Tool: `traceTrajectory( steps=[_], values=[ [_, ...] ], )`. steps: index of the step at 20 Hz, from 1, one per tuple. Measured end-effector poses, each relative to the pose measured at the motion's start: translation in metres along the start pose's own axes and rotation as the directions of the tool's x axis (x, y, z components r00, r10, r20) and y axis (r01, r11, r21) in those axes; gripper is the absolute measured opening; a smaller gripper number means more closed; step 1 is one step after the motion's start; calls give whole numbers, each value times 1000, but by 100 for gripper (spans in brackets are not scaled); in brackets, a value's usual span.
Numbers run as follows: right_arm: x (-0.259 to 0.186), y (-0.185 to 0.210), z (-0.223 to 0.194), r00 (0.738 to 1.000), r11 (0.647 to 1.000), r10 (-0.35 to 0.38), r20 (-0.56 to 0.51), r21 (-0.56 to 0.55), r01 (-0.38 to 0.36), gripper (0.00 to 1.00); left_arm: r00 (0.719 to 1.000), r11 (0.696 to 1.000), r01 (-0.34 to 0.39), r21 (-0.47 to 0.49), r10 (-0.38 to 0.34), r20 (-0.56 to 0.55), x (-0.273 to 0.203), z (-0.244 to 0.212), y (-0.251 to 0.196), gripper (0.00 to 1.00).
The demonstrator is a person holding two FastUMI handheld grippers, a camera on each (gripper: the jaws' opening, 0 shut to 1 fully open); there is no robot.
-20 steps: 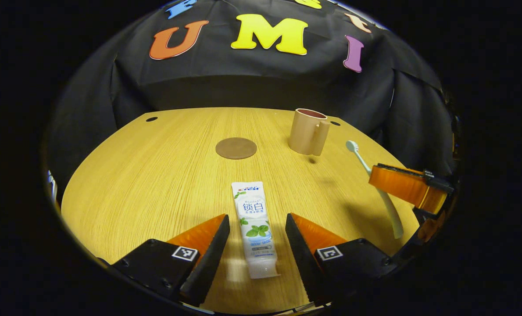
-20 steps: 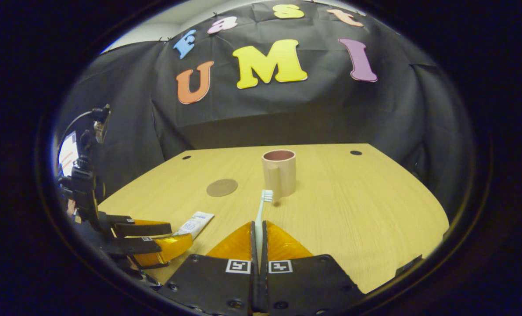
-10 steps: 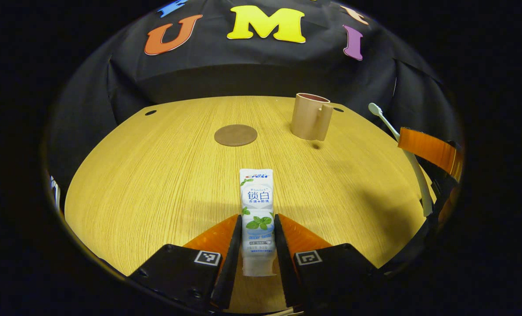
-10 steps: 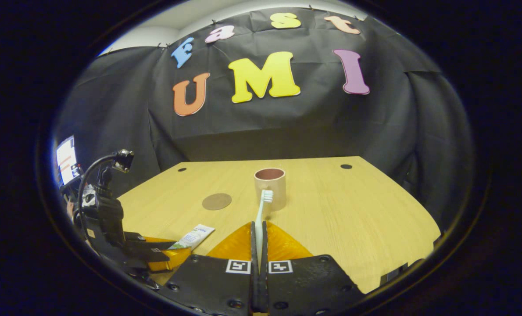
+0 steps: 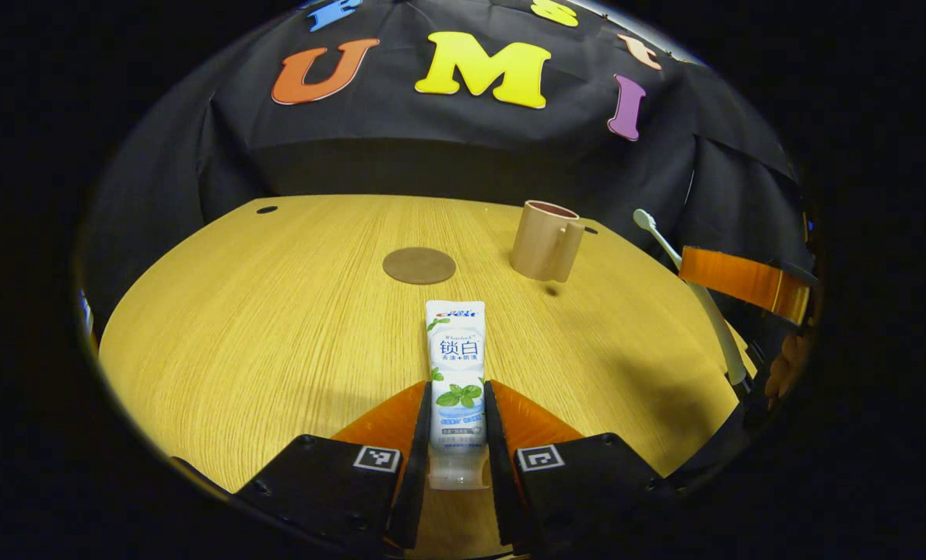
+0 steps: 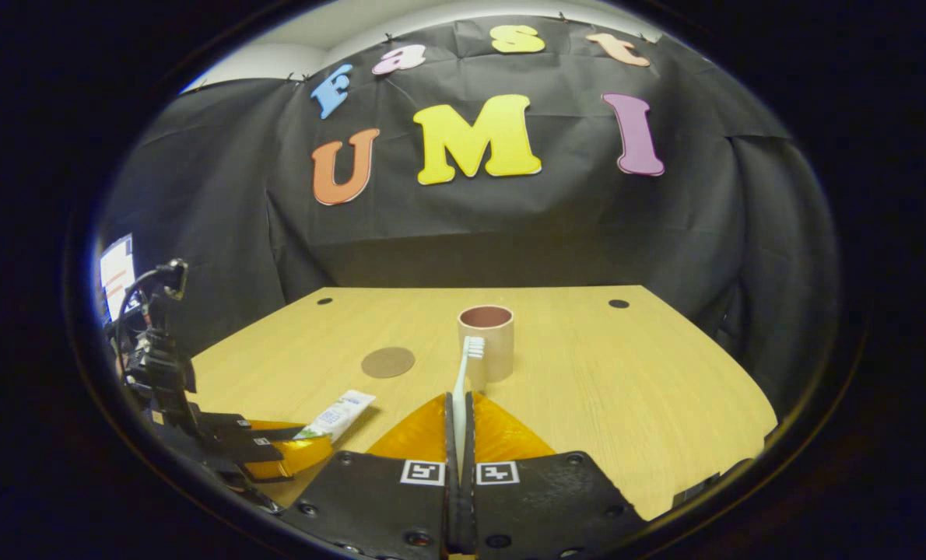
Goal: Put the toothbrush and toothpaste on the desktop into the cup, then pick up the cup and place it on the coaster on the desktop.
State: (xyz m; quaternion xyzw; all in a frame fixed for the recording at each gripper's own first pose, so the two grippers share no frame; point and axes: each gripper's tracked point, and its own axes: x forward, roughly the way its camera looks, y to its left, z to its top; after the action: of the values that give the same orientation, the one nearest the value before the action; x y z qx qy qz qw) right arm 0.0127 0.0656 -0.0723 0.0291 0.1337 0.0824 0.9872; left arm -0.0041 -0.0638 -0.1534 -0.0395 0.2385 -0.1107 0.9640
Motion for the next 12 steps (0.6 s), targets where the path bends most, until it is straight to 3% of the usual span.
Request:
traceTrajectory(
  steps=[3,4,6,12],
  values=[
    [6,5,11,1000,1000,5,17,-12,-5,0,995,1000,-4,-3,4,103,-7,30,3,40],
    [9,5,15,1000,1000,5,22,-9,-5,0,990,1000,-12,14,10,140,-7,41,3,45],
    [17,5,25,999,1000,5,31,-6,-5,0,981,998,-27,50,17,193,-8,61,3,40],
    [52,3,65,996,1000,8,91,13,-9,0,964,1000,-11,29,3,265,3,92,4,40]
  ],
)
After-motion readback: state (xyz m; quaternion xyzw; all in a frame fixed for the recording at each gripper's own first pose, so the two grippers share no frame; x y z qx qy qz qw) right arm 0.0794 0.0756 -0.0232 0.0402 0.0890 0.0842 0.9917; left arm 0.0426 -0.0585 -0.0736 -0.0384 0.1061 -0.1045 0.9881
